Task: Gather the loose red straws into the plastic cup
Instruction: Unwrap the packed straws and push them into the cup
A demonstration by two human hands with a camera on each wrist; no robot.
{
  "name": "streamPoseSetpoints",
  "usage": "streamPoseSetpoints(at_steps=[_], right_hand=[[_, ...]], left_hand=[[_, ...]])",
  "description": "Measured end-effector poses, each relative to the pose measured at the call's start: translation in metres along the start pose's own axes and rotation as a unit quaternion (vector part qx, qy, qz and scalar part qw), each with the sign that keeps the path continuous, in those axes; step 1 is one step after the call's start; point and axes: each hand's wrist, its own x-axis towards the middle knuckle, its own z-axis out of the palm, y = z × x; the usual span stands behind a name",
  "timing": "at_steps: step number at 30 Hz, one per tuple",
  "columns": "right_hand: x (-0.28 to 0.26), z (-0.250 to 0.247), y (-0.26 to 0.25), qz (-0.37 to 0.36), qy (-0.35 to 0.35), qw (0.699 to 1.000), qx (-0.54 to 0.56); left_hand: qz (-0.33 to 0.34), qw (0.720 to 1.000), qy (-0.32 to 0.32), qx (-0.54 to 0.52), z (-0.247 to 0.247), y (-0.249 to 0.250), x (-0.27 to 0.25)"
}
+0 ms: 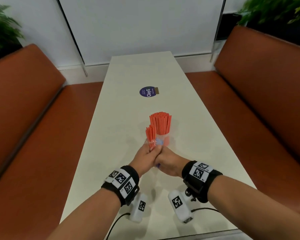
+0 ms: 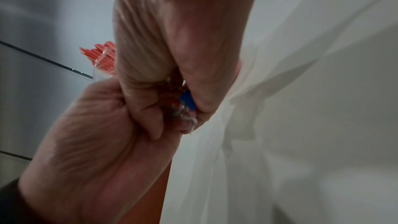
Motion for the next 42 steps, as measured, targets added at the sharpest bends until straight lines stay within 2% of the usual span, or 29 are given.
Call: streamPoseSetpoints(at_steps=[3,5,7,9,10,13,18,21,27,33,37,42], right_hand=[[-0.008,-0.012,-0.011,0.030,-0.018,0.999,-0.038],[-0.013,-0.019,-0.024,0.026,0.015,0.997,-0.069],[-0.016,-0.024,-0.035,-0.034,0.075,0.994,-0.073],[-0.015,-0.023,-0.042,-0.108,0.110,0.986,-0.069],[-0.013,-0.021,-0.044,-0.121,0.120,0.983,-0.070],[-0.002,-0.016,-0.044,-0.109,0.152,0.981,-0.055],[0.007,-0.004,-0.048,-0.104,0.226,0.969,-0.005],[0.011,-0.001,-0.050,-0.110,0.273,0.956,-0.018],[0.011,-0.006,-0.051,-0.116,0.274,0.953,0.058],[0.006,-0.010,-0.062,-0.144,0.268,0.945,0.118],[0.003,-0.022,-0.074,-0.160,0.283,0.936,0.138],[0.000,-0.036,-0.087,-0.199,0.325,0.918,0.108]], left_hand=[[0.003,1.000,0.014,-0.016,0.003,0.001,0.005],[0.016,1.000,0.016,-0.019,0.002,0.001,0.010],[0.029,0.999,0.005,0.028,0.001,0.000,0.011],[0.042,0.995,-0.013,0.089,0.002,-0.003,0.014],[0.052,0.992,-0.018,0.110,0.002,-0.004,0.015],[0.086,0.985,-0.011,0.150,0.002,-0.003,0.019],[0.068,0.981,0.026,0.179,0.000,0.000,0.026],[0.077,0.986,-0.003,0.145,0.000,0.008,0.021],[0.149,0.981,-0.042,0.119,-0.010,0.011,0.017],[0.163,0.985,-0.003,0.061,-0.012,0.008,0.006],[0.134,0.990,-0.017,0.043,-0.017,0.000,0.002],[0.027,0.998,-0.055,0.023,-0.024,0.002,0.005]])
